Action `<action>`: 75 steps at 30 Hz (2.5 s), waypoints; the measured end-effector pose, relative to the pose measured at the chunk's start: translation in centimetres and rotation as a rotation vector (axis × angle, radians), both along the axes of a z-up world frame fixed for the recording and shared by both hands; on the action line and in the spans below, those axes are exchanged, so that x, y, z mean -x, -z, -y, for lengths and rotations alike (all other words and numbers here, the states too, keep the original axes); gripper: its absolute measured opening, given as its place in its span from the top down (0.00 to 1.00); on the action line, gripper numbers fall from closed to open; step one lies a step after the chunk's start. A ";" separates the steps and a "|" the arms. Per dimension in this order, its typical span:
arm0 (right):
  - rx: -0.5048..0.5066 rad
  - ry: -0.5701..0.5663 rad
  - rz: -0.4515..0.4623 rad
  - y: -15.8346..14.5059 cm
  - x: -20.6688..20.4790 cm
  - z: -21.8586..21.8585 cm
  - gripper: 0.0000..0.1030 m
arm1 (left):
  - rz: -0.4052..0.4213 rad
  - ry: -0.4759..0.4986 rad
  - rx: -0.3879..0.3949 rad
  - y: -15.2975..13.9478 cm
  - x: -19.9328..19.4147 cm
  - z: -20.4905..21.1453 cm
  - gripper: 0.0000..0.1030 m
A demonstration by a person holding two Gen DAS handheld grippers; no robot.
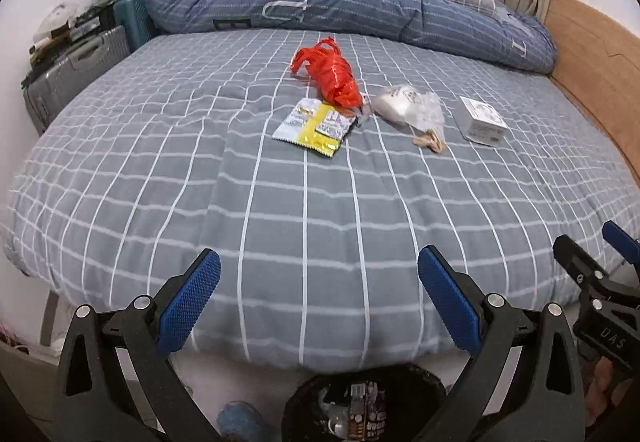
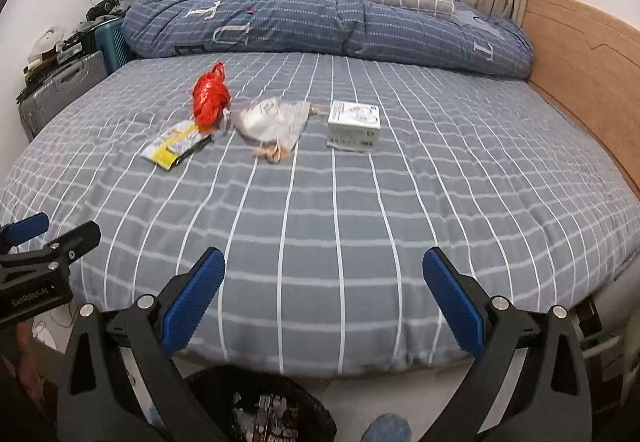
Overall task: Collect trash
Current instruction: 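Move both tools over the bed toward the yellow wrapper and white box, then grasp the yellow snack wrapper with the left tool while the right tool grasps the white earphone box, then lift the yellow wrapper and white box with both tools off the bed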
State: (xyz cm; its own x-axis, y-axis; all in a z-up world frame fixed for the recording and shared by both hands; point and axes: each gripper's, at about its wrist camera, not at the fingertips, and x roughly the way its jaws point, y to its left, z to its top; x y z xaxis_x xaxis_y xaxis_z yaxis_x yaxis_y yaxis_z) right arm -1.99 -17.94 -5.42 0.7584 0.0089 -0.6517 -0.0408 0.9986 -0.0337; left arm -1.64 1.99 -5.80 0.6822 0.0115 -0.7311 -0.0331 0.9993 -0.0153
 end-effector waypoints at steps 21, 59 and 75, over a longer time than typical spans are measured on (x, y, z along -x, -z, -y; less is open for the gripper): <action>0.032 0.048 -0.021 0.8 -13.5 2.2 0.08 | -0.046 0.050 -0.018 1.3 -12.8 -1.6 0.06; -0.022 0.033 -0.156 4.6 -27.2 3.4 0.35 | -0.205 0.135 -0.122 6.2 -24.2 -0.3 0.44; -0.008 0.021 -0.126 3.7 -26.4 2.9 0.36 | -0.174 0.058 -0.097 4.1 -22.5 -2.1 0.62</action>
State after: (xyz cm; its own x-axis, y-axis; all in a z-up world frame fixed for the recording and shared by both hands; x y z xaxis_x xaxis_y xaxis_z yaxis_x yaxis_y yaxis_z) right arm 24.38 -20.81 -9.09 0.6705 -0.0007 -0.7419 -0.0235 0.9995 -0.0222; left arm 20.85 4.10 -9.89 0.5469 0.0517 -0.8356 0.0307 0.9962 0.0818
